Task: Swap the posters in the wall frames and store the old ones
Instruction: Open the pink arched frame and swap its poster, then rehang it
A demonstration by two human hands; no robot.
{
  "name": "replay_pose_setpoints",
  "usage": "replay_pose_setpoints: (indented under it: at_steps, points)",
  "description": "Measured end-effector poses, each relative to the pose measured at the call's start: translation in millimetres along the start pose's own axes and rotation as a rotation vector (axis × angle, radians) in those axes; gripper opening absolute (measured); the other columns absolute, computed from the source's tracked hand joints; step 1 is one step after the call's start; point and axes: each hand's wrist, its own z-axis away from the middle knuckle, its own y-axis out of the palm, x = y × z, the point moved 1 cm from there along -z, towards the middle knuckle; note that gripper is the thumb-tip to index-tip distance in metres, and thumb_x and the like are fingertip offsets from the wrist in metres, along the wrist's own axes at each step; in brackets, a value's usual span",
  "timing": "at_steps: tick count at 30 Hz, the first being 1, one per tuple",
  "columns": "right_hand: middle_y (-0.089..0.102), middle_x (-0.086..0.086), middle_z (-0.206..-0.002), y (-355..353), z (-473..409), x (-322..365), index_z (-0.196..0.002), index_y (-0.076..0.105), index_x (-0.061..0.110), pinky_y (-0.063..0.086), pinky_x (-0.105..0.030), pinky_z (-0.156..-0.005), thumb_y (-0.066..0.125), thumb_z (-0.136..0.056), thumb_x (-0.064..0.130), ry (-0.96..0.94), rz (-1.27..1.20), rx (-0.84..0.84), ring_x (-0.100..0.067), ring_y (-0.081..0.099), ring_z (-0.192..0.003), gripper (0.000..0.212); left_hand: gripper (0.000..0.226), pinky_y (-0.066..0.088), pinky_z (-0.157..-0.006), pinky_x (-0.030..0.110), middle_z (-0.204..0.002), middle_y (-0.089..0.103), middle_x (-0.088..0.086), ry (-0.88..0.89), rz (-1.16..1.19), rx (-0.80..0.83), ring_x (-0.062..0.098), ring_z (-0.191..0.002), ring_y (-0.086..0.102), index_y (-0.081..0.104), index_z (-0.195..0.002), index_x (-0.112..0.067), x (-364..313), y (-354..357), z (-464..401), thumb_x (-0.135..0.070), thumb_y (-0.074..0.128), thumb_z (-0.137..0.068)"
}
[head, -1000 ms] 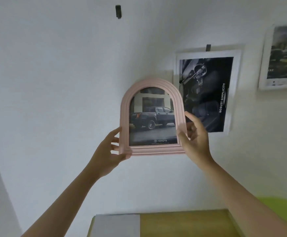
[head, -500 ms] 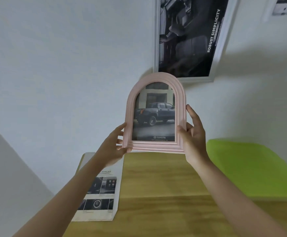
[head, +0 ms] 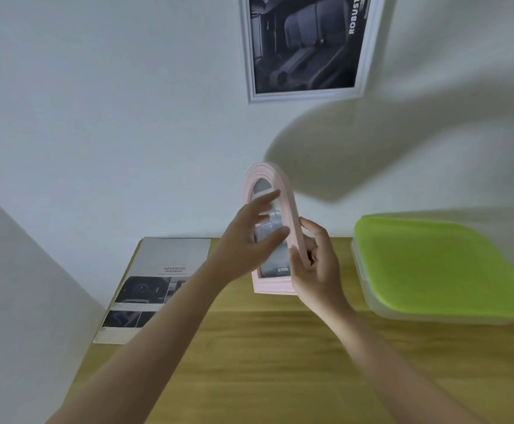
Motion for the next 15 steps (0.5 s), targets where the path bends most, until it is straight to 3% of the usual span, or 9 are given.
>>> replay_pose_setpoints:
  at_steps: [2, 5, 7, 9, 13, 15]
  points:
    - [0.054, 0.014, -0.066, 2, 10, -6, -0.127, 0.044, 0.016, 0.039, -0.020, -0.056, 0.051, -0.090, 0.003, -0.010, 0.004, 0.002, -0.006, 0.051, -0.055, 0.040, 0.050, 0.043, -0.097, 0.020, -0.129, 0.049, -0.007, -0.010, -0.021, -0.005, 0.001, -0.116, 0.050, 0.044, -0.133, -0.037, -11, 11, 0, -0.037, 0.062, -0.086]
    - [0.055, 0.020, -0.064, 6, 22, -8, -0.126, 0.045, 0.013, 0.037, -0.015, -0.053, 0.050, -0.088, 0.000, -0.028, 0.026, -0.016, -0.004, 0.050, -0.051, 0.041, 0.041, 0.046, -0.099, 0.035, -0.119, 0.051, -0.001, -0.063, -0.122, -0.048, 0.009, -0.109, 0.056, 0.053, -0.127, -0.034, -18, 21, -1, -0.041, 0.059, -0.086]
    - [0.058, 0.020, -0.067, 7, 28, -7, -0.127, 0.045, 0.013, 0.040, -0.016, -0.050, 0.050, -0.087, -0.001, -0.041, 0.044, -0.014, -0.005, 0.054, -0.053, 0.042, 0.039, 0.048, -0.096, 0.034, -0.117, 0.050, 0.001, -0.113, -0.158, -0.065, 0.010, -0.104, 0.059, 0.055, -0.125, -0.034, -18, 23, -2, -0.042, 0.058, -0.087]
    - [0.062, 0.013, -0.077, 9, 35, -5, -0.129, 0.044, 0.017, 0.049, -0.030, -0.052, 0.048, -0.086, 0.003, -0.057, 0.056, 0.007, -0.011, 0.059, -0.060, 0.046, 0.037, 0.048, -0.094, 0.033, -0.117, 0.052, 0.001, -0.152, -0.170, -0.097, 0.012, -0.099, 0.060, 0.057, -0.123, -0.034, -18, 24, -3, -0.040, 0.059, -0.086]
    - [0.061, 0.006, -0.077, 18, 45, -8, -0.133, 0.041, 0.019, 0.050, -0.044, -0.051, 0.049, -0.087, 0.002, -0.071, 0.025, 0.019, -0.020, 0.059, -0.059, 0.050, 0.034, 0.050, -0.089, 0.032, -0.108, 0.058, -0.002, -0.141, -0.152, -0.212, 0.012, -0.091, 0.062, 0.061, -0.116, -0.035, -17, 25, 1, -0.033, 0.066, -0.082]
    - [0.065, 0.005, -0.091, 20, 46, -8, -0.134, 0.041, 0.018, 0.050, -0.045, -0.051, 0.050, -0.088, 0.004, -0.089, -0.001, 0.023, -0.023, 0.062, -0.062, 0.049, 0.037, 0.050, -0.083, 0.027, -0.105, 0.060, -0.004, -0.133, -0.140, -0.252, 0.010, -0.087, 0.062, 0.060, -0.115, -0.038, -15, 25, 4, -0.032, 0.069, -0.079]
